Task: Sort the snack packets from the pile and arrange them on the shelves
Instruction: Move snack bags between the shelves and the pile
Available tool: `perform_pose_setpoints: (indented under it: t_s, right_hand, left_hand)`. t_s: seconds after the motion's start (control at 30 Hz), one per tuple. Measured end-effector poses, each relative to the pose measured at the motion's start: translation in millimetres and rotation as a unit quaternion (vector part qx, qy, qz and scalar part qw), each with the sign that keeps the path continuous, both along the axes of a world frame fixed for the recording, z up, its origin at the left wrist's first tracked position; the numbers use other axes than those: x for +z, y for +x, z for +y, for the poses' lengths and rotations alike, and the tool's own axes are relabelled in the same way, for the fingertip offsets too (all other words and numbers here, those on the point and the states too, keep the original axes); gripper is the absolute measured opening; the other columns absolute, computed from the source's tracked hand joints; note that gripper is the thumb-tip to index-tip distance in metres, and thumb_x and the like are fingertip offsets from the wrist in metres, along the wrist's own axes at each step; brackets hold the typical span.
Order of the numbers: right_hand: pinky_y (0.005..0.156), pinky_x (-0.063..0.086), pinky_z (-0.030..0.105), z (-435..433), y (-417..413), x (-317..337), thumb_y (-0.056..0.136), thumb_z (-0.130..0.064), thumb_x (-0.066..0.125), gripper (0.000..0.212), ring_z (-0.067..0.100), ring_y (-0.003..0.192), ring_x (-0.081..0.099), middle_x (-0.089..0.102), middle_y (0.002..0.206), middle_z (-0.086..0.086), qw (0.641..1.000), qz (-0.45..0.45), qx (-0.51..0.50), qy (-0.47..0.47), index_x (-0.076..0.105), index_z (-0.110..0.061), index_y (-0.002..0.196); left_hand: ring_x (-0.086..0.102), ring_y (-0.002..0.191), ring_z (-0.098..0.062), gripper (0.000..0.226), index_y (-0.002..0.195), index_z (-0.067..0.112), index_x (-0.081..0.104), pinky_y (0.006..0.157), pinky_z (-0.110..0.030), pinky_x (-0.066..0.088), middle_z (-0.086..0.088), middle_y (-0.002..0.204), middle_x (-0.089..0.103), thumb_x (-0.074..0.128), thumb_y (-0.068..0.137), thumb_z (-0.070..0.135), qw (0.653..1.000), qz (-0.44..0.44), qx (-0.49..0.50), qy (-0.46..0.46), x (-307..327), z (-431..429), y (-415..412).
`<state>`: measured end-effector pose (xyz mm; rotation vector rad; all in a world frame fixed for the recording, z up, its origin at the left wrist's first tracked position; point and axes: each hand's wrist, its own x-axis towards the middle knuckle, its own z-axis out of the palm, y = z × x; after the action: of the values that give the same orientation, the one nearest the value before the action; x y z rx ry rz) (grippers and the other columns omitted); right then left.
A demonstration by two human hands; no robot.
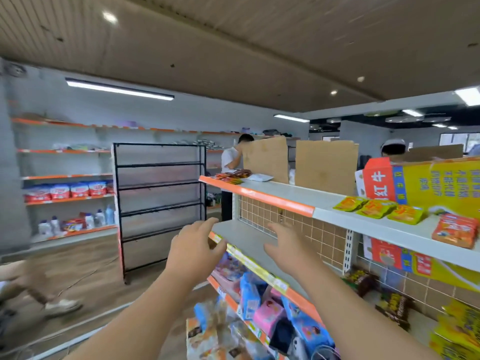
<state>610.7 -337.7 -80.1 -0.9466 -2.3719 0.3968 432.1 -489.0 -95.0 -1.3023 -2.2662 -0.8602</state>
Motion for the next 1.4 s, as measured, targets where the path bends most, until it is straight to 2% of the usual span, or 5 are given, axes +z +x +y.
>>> perform_pose_setpoints:
  t_s: [0.23,0.53,0.7,0.93,1.4]
  right_hand:
    - [0.104,0.047,0.044,66,-58,3,0.071,-0.047,0.05,0.07,0.028,0.124,0.056,0.055,0.14,0.004,0.999,0.03,0.011,-0.016,0.056,-0.027,0.138]
    - [0.094,0.047,0.034,180,-121,61,0.09,-0.035,0.06,0.049,0.024,0.118,0.057,0.056,0.139,0.001,0.998,0.041,0.033,0.047,0.056,-0.027,0.138]
    - [0.072,0.039,0.028,259,-159,98,0.09,-0.028,0.06,0.048,0.026,0.095,0.059,0.064,0.12,0.007,0.998,0.054,0.034,0.029,0.056,-0.025,0.137]
    - [0.077,0.055,0.037,337,-204,145,0.092,-0.027,0.057,0.041,0.027,0.087,0.063,0.064,0.12,0.009,0.997,0.057,0.037,0.041,0.058,-0.018,0.132]
    - [0.09,0.05,0.033,427,-312,157,0.092,-0.023,0.056,0.046,0.025,0.109,0.058,0.061,0.133,0.003,0.997,0.061,0.027,0.044,0.058,-0.024,0.137]
  left_hand:
    - [0.048,0.132,-0.02,0.058,0.148,0.035,0.044,0.106,-0.038,0.043,0.007,0.142,0.056,0.052,0.094,0.054,1.0,-0.008,0.009,-0.019,3,48,-45]
    - [0.054,0.126,-0.022,0.055,0.146,0.035,0.046,0.102,-0.04,0.047,0.005,0.137,0.061,0.054,0.094,0.051,0.999,0.001,0.032,-0.028,29,166,-115]
    - [0.057,0.122,-0.021,0.055,0.143,0.036,0.049,0.099,-0.042,0.049,0.004,0.13,0.064,0.052,0.09,0.049,0.999,-0.03,0.019,-0.012,47,251,-146]
    - [0.055,0.129,-0.02,0.057,0.146,0.031,0.05,0.101,-0.038,0.049,0.004,0.142,0.06,0.055,0.091,0.044,0.999,-0.034,0.019,0.005,68,335,-197]
    - [0.06,0.117,-0.018,0.052,0.144,0.041,0.049,0.094,-0.036,0.052,0.008,0.137,0.062,0.054,0.093,0.046,0.996,-0.066,-0.016,0.05,63,432,-310]
